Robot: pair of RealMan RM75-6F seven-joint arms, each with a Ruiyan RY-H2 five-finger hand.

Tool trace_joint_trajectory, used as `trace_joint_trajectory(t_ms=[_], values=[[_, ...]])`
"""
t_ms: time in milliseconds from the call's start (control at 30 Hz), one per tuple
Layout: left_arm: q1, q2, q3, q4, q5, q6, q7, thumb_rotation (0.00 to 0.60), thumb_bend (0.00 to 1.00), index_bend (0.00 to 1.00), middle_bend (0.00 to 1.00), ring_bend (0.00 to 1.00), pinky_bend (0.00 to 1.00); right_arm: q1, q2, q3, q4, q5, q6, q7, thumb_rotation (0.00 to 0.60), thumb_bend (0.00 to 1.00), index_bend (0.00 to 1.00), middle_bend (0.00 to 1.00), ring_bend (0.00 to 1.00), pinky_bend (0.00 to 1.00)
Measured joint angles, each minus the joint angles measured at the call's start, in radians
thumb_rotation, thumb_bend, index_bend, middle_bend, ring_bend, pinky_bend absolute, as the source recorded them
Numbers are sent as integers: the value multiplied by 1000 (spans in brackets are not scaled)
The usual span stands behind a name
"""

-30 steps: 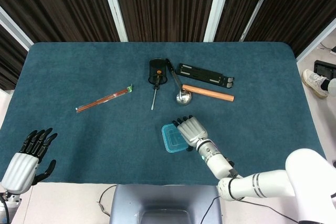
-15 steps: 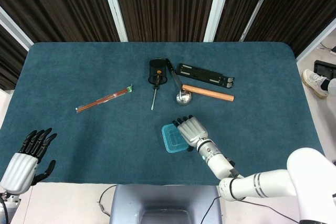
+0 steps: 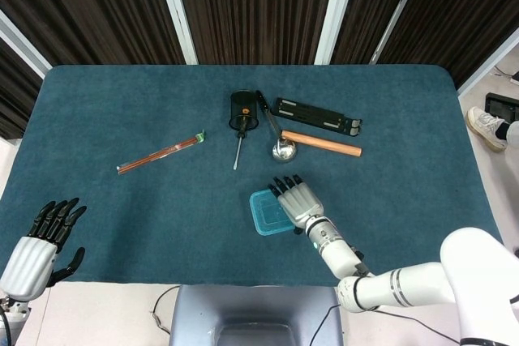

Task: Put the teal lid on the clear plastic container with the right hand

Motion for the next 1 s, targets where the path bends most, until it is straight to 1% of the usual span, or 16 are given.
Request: trace_joint_trajectory(t_ms=[367,600,667,767,867,900,1000], values=[[1,-1,-1,-1,-1,0,1,600,442,0,0,0,17,-13,33,0,-25,-25,5,18,600,210,0,58,61,180],[3,0,0,0,1,5,-1,600,443,0,0,0,18,-28,108,-18,-95,-81,2,34,600,209,9,48,42,145],[3,0,0,0,1,5,0,600,443,0,0,0,17,-35,132,-24,-114,-106,-2,44,600,209,40,48,37,135],[2,-1,0,-2,1,1,4,600,442,0,0,0,17,-47,159,-24,-133,-147,-12,82,600,209,112,49,29,131],[-1,-3,0,-4,0,-5,9,600,442,0,0,0,17,-55,173,-10,-139,-190,-23,128,600,209,219,49,24,131],[-2,-3,-1,-4,-1,-6,10,600,442,0,0,0,17,-55,175,-1,-136,-207,-25,135,600,209,241,50,24,131],[-3,-4,-3,-4,-5,-9,9,600,442,0,0,0,18,-46,165,12,-124,-214,-26,122,600,209,314,50,24,130]])
